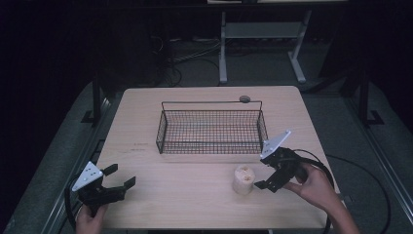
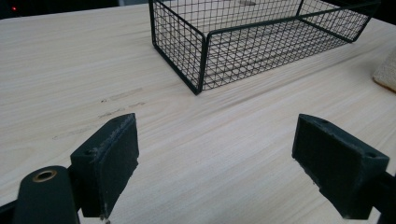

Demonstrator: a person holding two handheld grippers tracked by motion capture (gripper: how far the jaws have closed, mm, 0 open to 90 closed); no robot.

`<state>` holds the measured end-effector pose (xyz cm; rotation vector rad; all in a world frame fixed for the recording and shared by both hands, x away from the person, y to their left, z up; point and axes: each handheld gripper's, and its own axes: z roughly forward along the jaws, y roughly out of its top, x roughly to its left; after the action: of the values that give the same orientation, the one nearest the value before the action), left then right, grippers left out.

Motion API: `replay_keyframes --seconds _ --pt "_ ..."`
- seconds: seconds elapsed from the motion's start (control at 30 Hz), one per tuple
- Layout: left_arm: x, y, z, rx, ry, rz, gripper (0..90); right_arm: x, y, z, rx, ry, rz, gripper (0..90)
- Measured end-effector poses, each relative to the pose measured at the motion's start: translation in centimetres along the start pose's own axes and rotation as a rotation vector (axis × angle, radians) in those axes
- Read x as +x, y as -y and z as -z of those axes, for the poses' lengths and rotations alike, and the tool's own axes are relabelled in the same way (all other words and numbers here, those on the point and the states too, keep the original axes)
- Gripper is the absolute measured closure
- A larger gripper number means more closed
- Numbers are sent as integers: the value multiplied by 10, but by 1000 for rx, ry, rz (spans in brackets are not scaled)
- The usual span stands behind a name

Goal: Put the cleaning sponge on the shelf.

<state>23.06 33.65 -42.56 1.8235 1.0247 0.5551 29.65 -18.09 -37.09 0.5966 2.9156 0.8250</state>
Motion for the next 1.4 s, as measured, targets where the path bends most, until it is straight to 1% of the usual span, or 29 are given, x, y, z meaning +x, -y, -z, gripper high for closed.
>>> replay_keyframes --seconds 0.1,0.3,0.7,1.1,1.4 --pt "0 0 0 -2 0 1 138 0 -2 -2 1 -4 6 151" --pt "0 0 0 -3 -1 2 138 1 -9 -12 20 -14 22 151" --pt "0 0 0 -2 -1 2 138 1 -16 -20 30 -30 29 151" --pt "0 0 0 -4 0 2 138 1 -22 -29 53 -41 32 151" --pt "0 -1 1 -8 0 7 138 -1 -28 -39 79 -54 28 152"
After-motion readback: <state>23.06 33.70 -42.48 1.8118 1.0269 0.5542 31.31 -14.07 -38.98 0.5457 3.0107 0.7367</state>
